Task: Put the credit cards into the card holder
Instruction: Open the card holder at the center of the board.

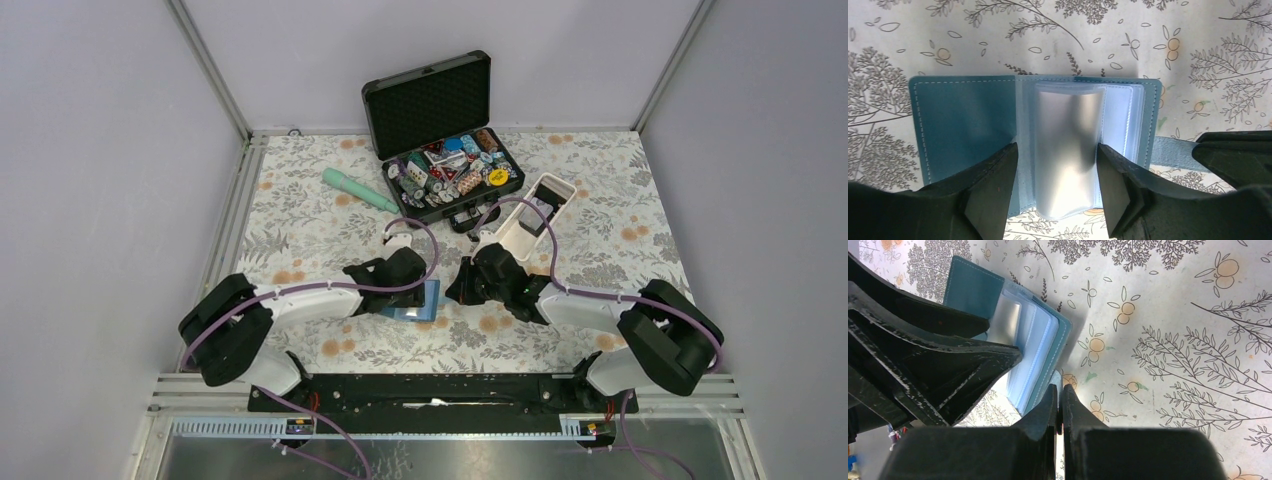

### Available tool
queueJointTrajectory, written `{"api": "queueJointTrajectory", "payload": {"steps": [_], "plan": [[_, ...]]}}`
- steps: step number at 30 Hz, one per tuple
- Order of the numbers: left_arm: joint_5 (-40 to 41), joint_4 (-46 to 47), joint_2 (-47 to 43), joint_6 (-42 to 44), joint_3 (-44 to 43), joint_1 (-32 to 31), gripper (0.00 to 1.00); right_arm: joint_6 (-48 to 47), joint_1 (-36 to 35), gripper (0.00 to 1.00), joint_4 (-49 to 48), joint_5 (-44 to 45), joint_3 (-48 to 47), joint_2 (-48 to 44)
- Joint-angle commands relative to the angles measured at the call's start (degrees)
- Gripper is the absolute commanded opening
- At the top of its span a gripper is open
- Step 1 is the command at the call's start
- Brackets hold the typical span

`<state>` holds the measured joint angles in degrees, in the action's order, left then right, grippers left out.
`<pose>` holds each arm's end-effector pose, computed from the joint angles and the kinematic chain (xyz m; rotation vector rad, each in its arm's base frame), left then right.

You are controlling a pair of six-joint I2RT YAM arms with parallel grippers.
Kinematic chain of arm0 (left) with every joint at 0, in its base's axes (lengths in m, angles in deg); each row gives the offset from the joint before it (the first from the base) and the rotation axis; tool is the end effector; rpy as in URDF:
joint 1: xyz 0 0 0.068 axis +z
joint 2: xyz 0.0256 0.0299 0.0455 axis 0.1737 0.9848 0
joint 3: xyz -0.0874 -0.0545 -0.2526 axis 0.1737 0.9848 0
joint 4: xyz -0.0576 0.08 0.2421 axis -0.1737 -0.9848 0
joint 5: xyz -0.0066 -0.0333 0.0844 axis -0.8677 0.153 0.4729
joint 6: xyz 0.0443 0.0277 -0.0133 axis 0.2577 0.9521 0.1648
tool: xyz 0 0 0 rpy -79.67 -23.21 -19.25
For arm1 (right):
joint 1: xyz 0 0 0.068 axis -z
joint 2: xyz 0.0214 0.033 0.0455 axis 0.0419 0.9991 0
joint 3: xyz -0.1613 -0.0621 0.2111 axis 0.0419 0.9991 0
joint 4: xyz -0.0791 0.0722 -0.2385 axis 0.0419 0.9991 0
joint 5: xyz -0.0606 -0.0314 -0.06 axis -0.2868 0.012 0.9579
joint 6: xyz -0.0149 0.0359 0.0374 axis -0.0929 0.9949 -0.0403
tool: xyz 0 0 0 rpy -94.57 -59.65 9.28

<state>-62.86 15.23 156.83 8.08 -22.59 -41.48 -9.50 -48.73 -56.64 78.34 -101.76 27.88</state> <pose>0.1774 -0.2069 0.1666 0.0559 2.5367 -0.3074 0.1896 0.2018 0.1698 -0.2190 2.2758 0.8843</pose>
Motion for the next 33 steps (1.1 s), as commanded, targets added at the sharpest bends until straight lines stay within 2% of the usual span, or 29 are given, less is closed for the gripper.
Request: {"api": "queueJointTrajectory", "payload": {"steps": [1,26,33], "plan": [[5.2,-3.5,-3.1,1.6,-1.6,-0.1,0.61,-1.1,0.2,0.00,-0.2,1.9,0.3,0.8],[14.4,-12.0,-7.8,3.1,-0.5,0.5,0.62,-1.5,0.2,0.00,0.0,1.6,-0.1,2.2],[14.2,-11.9,-9.1,3.0,1.7,2.1,0.62,-1.3,0.2,0.00,0.0,0.3,-0.3,0.9]]}}
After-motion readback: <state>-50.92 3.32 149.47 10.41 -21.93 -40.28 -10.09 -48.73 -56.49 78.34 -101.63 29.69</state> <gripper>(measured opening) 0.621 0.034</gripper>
